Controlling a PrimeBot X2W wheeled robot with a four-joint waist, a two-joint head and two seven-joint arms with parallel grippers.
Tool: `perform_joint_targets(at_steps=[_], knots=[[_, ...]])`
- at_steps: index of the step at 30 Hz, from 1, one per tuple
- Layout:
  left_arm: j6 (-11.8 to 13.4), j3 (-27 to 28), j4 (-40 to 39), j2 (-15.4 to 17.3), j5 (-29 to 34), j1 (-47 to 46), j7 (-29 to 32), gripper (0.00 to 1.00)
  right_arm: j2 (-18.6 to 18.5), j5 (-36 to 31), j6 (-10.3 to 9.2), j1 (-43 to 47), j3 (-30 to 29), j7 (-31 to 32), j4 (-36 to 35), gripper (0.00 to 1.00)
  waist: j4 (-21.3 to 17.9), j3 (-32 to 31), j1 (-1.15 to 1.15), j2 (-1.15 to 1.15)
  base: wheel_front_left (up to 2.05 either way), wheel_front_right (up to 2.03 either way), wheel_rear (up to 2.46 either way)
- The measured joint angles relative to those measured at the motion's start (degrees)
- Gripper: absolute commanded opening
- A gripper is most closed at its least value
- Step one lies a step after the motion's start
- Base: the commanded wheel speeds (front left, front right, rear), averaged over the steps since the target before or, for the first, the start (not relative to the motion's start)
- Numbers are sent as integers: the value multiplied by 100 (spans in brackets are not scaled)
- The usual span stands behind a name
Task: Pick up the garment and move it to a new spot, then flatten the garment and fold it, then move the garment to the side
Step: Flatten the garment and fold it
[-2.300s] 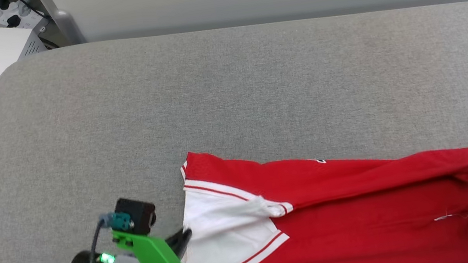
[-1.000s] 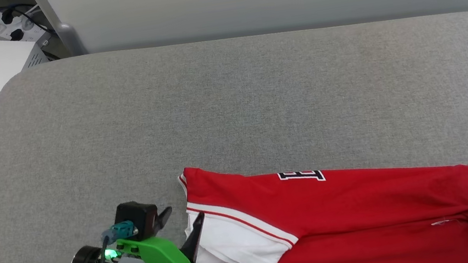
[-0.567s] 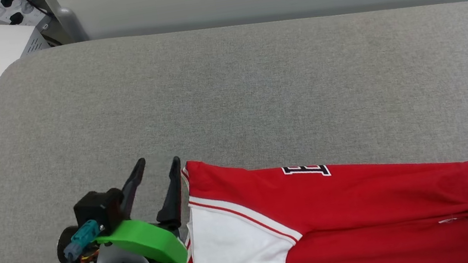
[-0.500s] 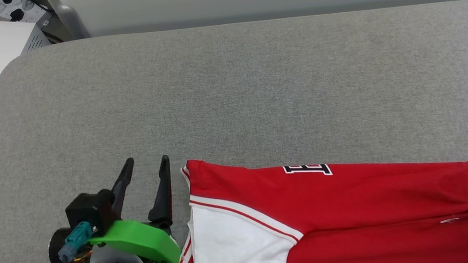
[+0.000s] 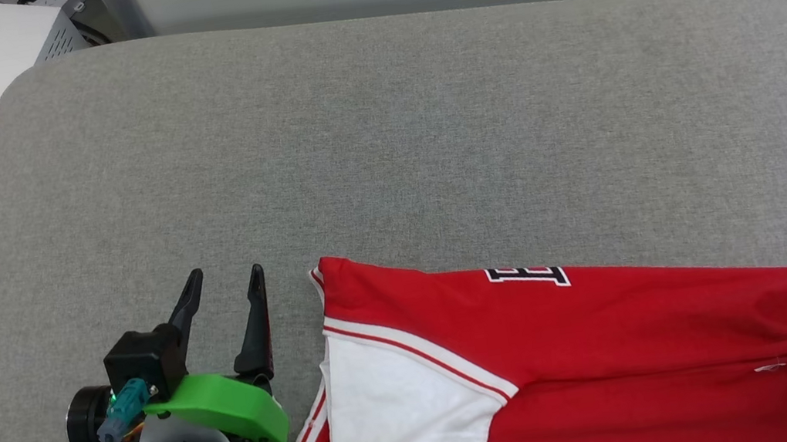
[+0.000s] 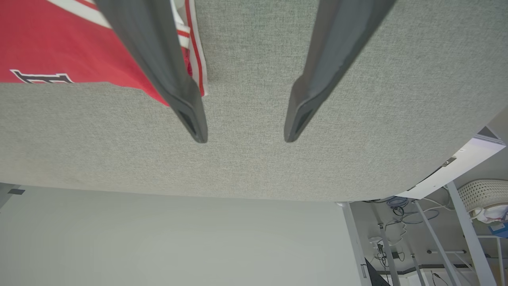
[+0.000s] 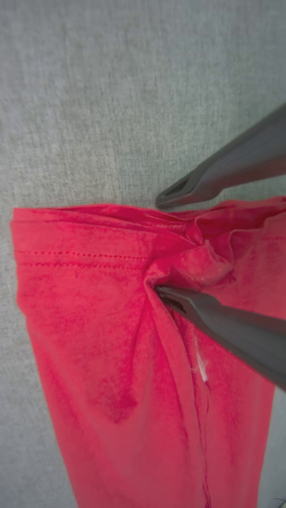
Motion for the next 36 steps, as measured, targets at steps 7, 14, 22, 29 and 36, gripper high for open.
perform_joint_targets(at_steps=[7, 14, 22, 29, 36], knots=[[-177, 202, 152, -164, 171, 38, 0, 100, 0, 208, -40, -23, 264, -74, 64, 94, 38, 7, 0, 0, 0, 0, 0], [-311, 339, 271, -247, 311, 124, 0, 100, -38, 293, -32, -42, 424, -259, 221, 0, 42, -71, 0, 0, 0, 0, 0], [-366, 485, 345, -360, 354, 228, 0, 100, -193, 268, 18, -43, 387, -738, 349, 0, -14, -186, 0, 0, 0, 0, 0], [-417, 583, 383, -390, 370, 271, 0, 100, -499, 198, 18, -53, 216, -1062, 522, 0, -77, -286, 0, 0, 0, 0, 0], [-469, 615, 453, -434, 405, 379, 0, 100, -890, -93, 16, -53, -121, -1227, 800, 0, -114, -452, 0, 0, 0, 0, 0]])
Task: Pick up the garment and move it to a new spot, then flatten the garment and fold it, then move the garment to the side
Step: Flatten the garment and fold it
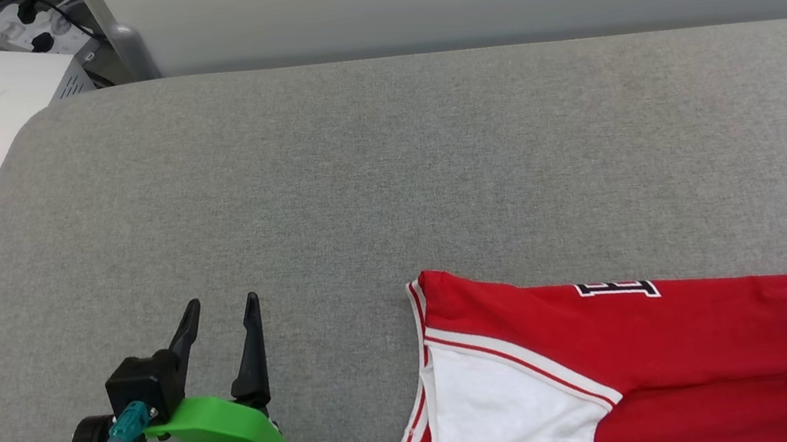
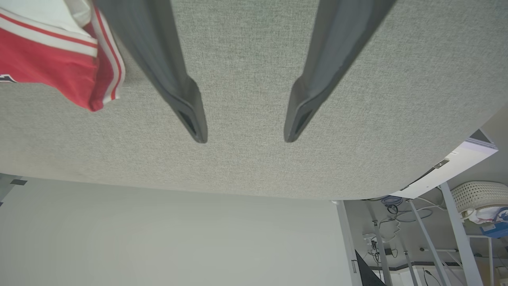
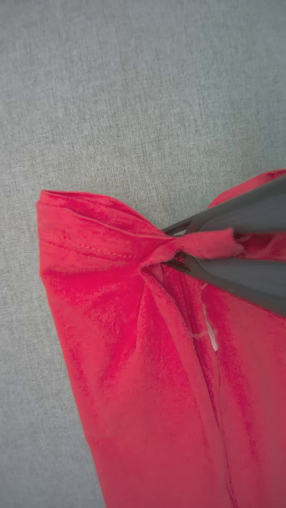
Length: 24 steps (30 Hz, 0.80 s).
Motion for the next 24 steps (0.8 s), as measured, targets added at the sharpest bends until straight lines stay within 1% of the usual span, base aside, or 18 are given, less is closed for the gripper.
perform_joint_targets(at_steps=[5, 12, 19, 22, 24], knots=[[-1, 31, 18, -64, 1, 114, 0, 100, 90, 130, -7, 47, 52, 27, -238, 0, -21, -166, 0, 0, 0, 0, 0], [-49, 34, 82, -120, 8, 281, 0, 100, 387, 258, -7, 441, 294, 164, -978, 0, -48, -453, 0, 0, 0, 0, 0], [-53, 24, 129, -166, 7, 448, 0, 100, 702, 409, -8, 789, 626, 553, -1777, 0, -34, -702, 0, 0, 0, 0, 0], [-53, 37, 126, -174, 7, 482, 0, 100, 936, 453, -8, 806, 735, 795, -2041, 0, -8, -768, 0, 0, 0, 0, 0], [-53, 53, 127, -181, 5, 500, 0, 100, 1187, 476, -8, 807, 761, 983, -2175, 0, 26, -788, 0, 0, 0, 0, 0]])
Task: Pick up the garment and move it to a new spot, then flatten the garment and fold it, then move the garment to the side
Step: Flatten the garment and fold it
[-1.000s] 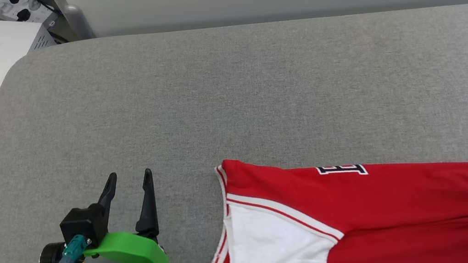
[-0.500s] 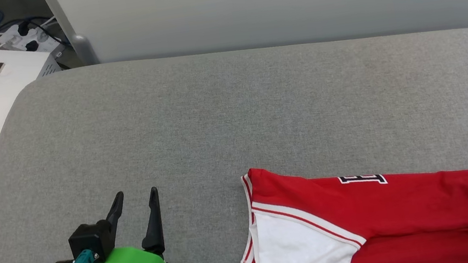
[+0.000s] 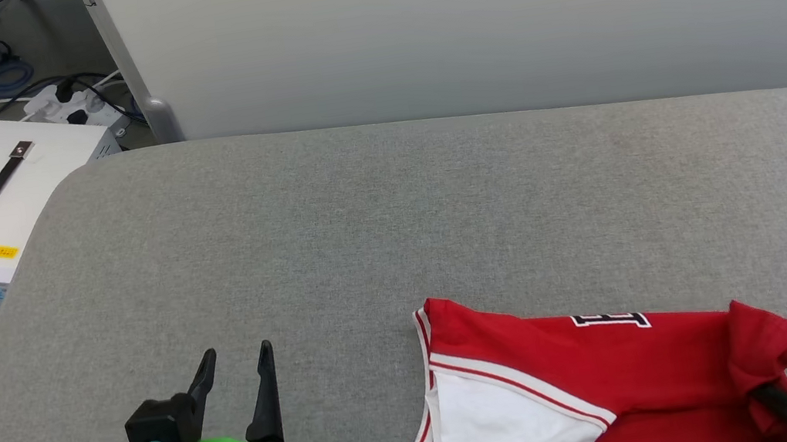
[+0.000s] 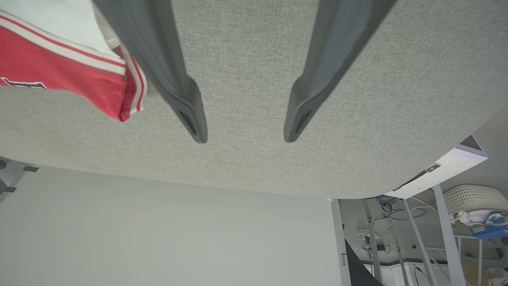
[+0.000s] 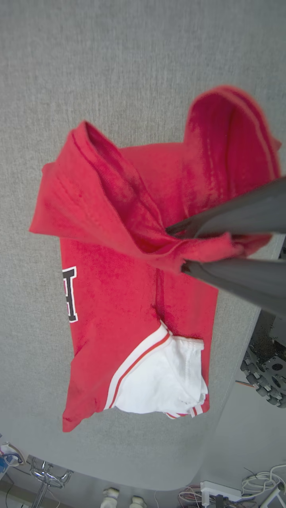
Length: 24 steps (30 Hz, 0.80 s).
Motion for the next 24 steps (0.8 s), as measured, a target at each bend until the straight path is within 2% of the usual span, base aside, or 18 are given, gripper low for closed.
perform_joint_targets(at_steps=[8, 13, 17, 24], knots=[[0, 92, -4, -56, 0, 17, 0, 100, 839, -12, 0, -55, 327, 434, -422, 0, 173, -4, 0, 0, 0, 0, 0], [-1, 169, 4, -65, 0, 28, 0, 100, 1036, 143, 0, -270, 593, 407, -398, 0, 266, 41, 0, 0, 0, 0, 0], [-31, 194, 16, -77, 0, 27, 0, 100, 1035, 690, 0, -466, 1007, -113, 43, 0, 342, 77, 0, 0, 0, 0, 0], [-83, 200, 57, -97, 2, 21, 0, 100, 1042, 968, -1, -890, 1878, -944, 1012, 0, 488, 131, 0, 0, 0, 0, 0]])
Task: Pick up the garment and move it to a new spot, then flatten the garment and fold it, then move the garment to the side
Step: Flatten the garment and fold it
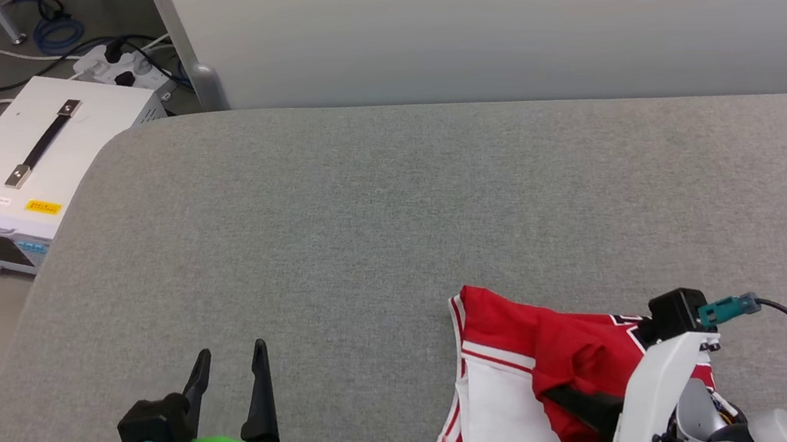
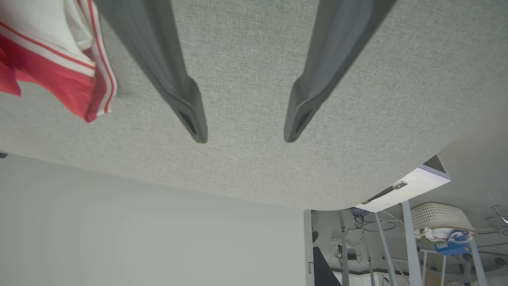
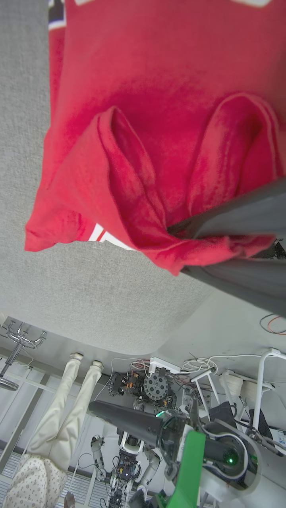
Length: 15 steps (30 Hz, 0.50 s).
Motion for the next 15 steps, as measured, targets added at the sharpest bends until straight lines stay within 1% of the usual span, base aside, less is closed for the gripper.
perform_joint_targets(at_steps=[4, 10, 11, 12, 13, 15], knots=[[-8, -11, 40, -13, 0, -2, 0, 100, 15, 116, 0, -211, 266, -385, 477, 0, 86, 21, 0, 0, 0, 0, 0], [-13, -31, 105, -14, 0, -2, 0, 100, 16, 233, -3, -517, 452, -817, 1109, 0, 172, 33, 0, 0, 0, 0, 0], [-13, -34, 118, -14, 0, -2, 0, 100, 15, 234, -3, -568, 481, -866, 1204, 7, 181, 32, 0, 0, 0, 0, 0], [-14, -36, 130, -14, 0, -2, 0, 100, 14, 243, -4, -604, 513, -905, 1276, 47, 186, 31, 0, 0, 0, 0, 0], [-14, -37, 138, -14, -1, -2, 0, 100, 15, 270, -4, -643, 555, -954, 1354, 100, 189, 30, 0, 0, 0, 0, 0], [-15, -38, 159, -14, -1, -2, 0, 100, 11, 275, -4, -721, 704, -1001, 1416, 100, 188, 17, 0, 0, 0, 0, 0]])
